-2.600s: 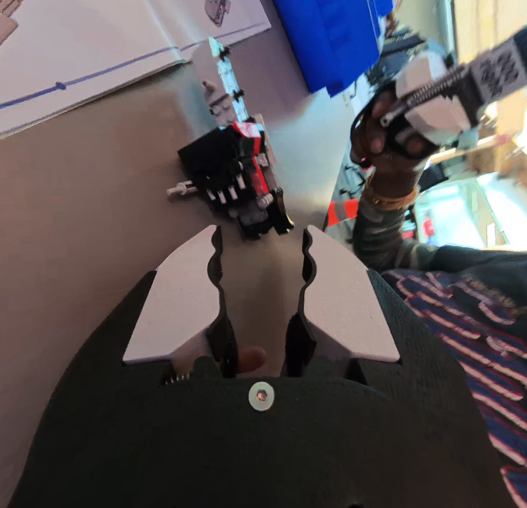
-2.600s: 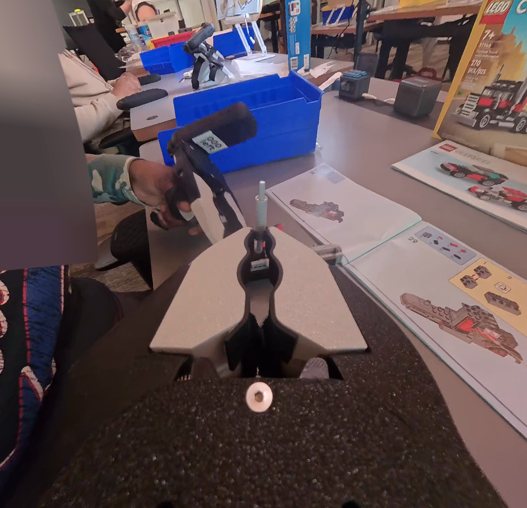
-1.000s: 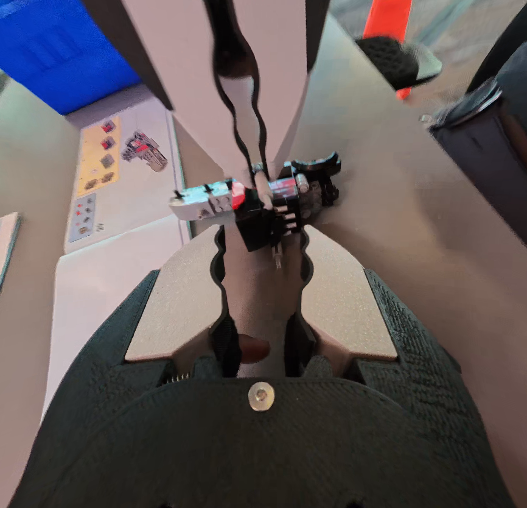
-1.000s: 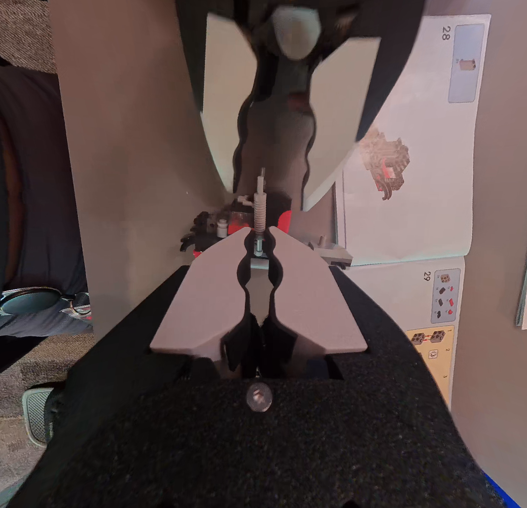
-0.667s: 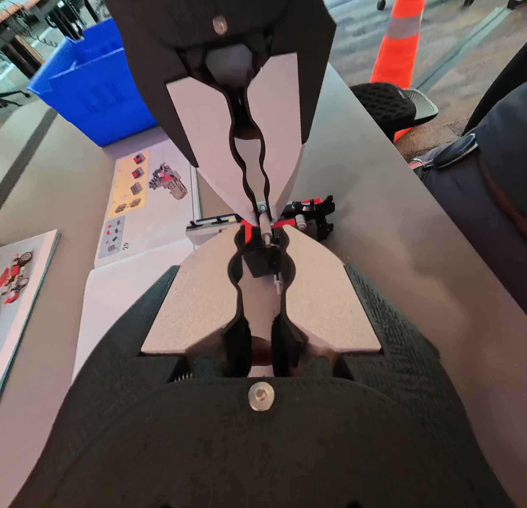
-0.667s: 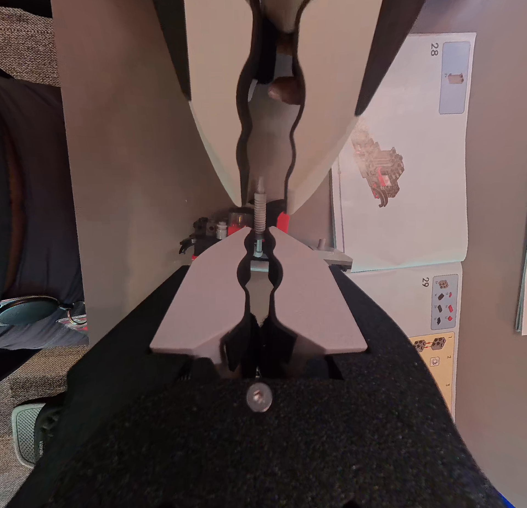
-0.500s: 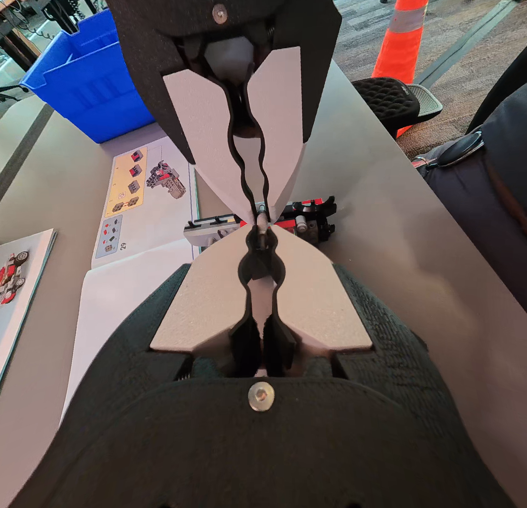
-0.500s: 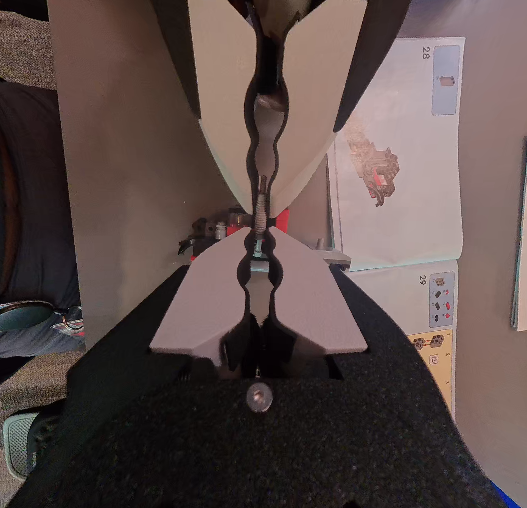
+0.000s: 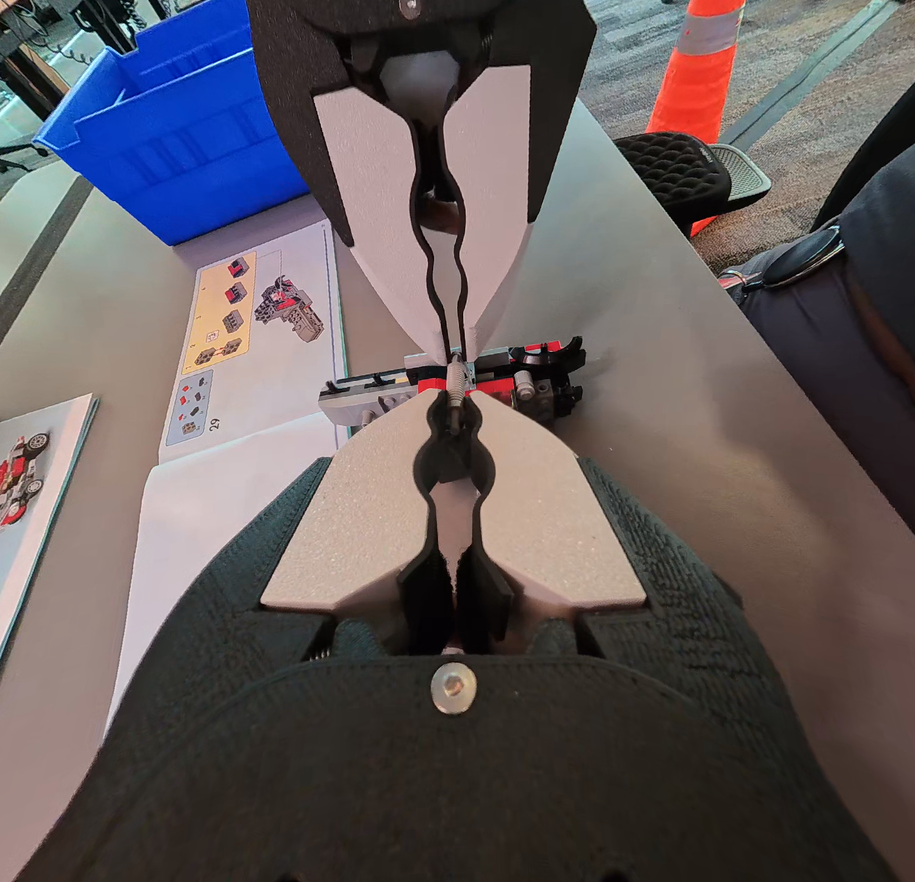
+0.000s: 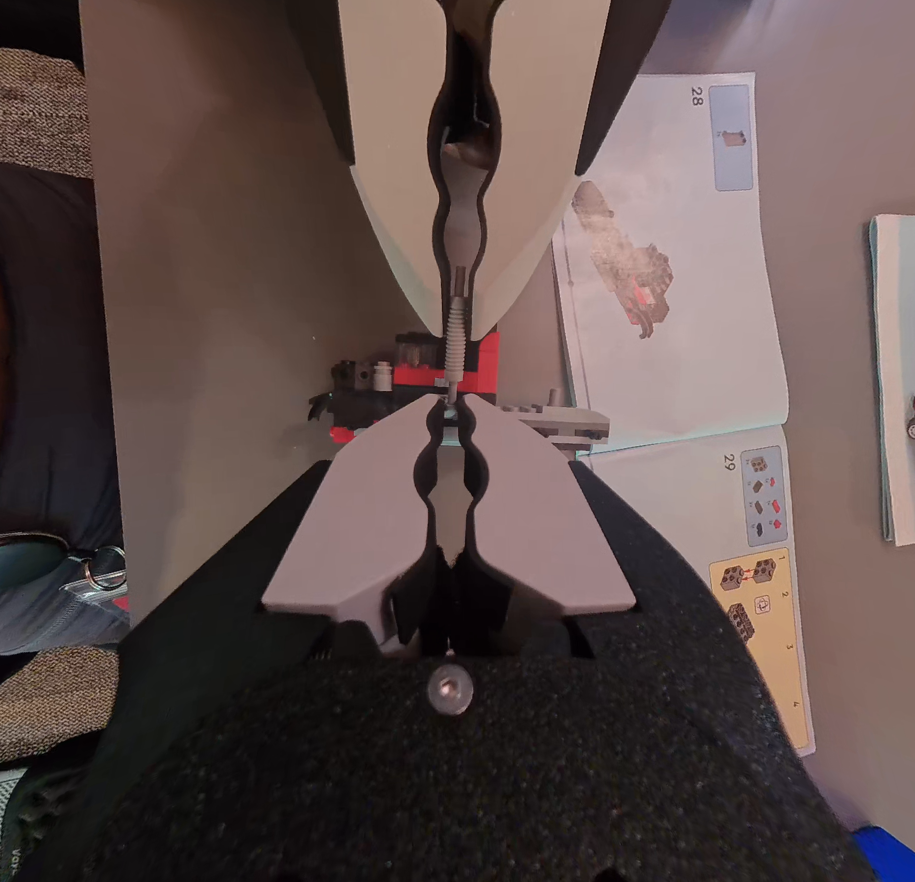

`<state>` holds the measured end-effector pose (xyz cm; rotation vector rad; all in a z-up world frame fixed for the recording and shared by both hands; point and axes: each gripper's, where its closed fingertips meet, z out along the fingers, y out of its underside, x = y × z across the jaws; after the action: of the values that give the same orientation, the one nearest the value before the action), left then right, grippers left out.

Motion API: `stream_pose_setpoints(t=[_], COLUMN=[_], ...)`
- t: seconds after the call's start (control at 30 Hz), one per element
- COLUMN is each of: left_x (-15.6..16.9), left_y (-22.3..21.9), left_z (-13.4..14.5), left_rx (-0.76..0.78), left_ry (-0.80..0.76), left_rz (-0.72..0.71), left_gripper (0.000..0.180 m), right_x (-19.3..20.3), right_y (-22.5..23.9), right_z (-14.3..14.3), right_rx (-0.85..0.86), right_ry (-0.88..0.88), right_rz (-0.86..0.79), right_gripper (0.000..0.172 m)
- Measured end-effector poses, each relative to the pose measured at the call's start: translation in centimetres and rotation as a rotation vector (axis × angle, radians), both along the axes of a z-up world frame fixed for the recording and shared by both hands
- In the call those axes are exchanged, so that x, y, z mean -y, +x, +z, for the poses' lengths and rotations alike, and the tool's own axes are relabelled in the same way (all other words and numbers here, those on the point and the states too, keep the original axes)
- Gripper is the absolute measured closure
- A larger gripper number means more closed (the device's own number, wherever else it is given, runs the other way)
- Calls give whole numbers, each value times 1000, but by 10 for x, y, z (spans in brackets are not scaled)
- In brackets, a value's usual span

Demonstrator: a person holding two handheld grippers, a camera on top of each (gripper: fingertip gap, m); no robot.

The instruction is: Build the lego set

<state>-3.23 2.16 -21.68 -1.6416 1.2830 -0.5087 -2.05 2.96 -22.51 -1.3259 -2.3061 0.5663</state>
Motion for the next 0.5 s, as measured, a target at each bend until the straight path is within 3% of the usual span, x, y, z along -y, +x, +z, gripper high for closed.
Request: stream_pose_setpoints(t=[0.23, 0.43, 0.5], left_x=[-1, -2, -2], left_y=[-4, 3, 5], left_z=[-7, -3, -5], left_rx=[-32, 4, -5], left_ry=[5, 0, -10], left_rz=[-4, 1, -1], left_gripper=[173, 165, 170], right_x=[-1, -1, 0], right_y=[-2, -3, -4], right_z=[0, 0, 0], right_rx=[-9, -34, -40], right_ry=[109, 91, 107], right_rz=[-15, -31, -27], right_gripper=[167, 167, 167])
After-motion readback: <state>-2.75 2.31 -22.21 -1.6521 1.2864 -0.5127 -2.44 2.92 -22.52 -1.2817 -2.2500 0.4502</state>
